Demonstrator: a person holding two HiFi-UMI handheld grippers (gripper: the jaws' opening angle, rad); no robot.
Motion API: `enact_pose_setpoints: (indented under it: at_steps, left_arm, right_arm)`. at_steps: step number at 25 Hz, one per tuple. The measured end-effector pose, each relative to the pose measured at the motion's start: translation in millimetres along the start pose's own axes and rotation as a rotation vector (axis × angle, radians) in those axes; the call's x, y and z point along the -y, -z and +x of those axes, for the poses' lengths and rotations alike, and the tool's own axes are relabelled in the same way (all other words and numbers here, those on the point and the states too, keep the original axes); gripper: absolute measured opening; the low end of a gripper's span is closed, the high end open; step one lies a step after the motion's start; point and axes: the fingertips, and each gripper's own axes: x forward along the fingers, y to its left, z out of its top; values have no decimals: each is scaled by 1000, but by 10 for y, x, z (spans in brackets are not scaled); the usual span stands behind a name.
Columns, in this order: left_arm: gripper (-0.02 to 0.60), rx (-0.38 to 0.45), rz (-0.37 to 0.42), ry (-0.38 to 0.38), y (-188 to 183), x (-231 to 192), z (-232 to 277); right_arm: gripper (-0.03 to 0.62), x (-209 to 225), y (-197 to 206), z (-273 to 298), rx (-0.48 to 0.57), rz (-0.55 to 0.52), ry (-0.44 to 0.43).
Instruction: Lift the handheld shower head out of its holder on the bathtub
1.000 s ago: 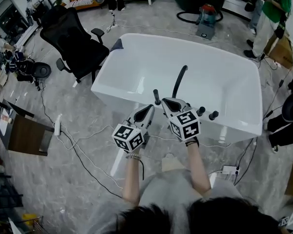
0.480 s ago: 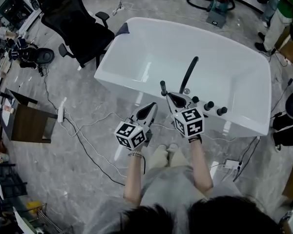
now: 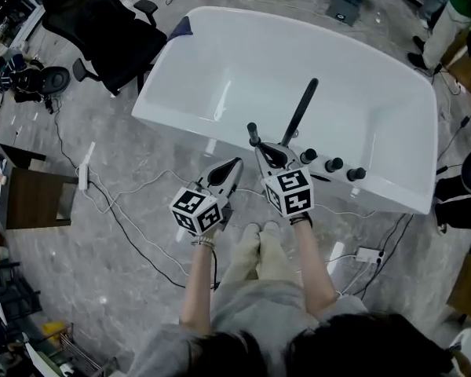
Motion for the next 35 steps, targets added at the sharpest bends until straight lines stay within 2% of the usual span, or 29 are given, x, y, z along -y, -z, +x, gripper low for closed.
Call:
enact_pose_setpoints:
  at_steps: [6, 11, 24, 35]
  left_arm:
    - [5, -7, -48, -17, 349, -305, 246]
    - [5, -15, -75, -29, 586, -576, 445]
    - [5, -45, -68, -24, 919, -888, 695]
    - [5, -65, -88, -52, 1139, -1132, 621]
  right_arm:
    - [2, 301, 336, 276, -26, 25, 33]
    - [6, 420, 536, 602, -46, 2, 29]
    - [141, 616, 981, 1111, -63, 54, 43]
    - [161, 704, 1139, 1418, -74, 62, 52]
